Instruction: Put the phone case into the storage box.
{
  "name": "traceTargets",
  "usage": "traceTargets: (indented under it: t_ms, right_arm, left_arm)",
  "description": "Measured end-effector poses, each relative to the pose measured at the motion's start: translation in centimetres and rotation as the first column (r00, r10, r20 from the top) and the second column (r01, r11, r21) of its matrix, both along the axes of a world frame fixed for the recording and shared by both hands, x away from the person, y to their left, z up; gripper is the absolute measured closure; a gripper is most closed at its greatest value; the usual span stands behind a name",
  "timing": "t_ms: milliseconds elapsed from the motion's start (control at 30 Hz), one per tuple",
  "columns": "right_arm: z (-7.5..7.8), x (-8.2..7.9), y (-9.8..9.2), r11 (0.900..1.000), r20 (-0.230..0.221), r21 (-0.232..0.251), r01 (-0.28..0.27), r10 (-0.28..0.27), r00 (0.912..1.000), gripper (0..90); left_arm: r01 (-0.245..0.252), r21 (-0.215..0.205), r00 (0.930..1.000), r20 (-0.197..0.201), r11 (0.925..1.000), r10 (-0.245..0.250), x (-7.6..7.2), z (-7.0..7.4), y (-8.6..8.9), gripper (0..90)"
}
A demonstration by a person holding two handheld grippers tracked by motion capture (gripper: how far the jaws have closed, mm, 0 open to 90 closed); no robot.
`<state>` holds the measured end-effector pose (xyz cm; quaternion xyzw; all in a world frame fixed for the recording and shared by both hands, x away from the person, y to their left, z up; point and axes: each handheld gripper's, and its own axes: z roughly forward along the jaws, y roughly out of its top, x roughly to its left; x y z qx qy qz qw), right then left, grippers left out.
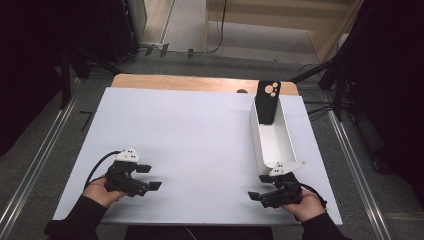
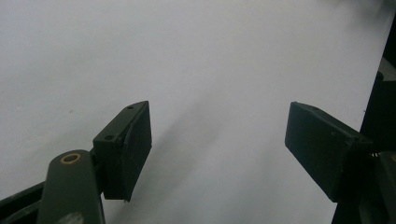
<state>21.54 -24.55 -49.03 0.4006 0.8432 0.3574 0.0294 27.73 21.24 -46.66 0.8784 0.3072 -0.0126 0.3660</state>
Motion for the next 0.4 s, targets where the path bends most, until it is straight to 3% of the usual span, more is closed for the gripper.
traceTargets:
  t_ms: [400]
  right_arm:
    - [0.04, -0.09, -0.07, 1.000, -0.001, -0.013, 0.005, -0.005, 1.0000, 20.8]
  left_arm:
    - [0.002, -0.001, 1.0000, 0.000, 1.0000, -0.002, -0.02, 0.00, 0.02, 23.0]
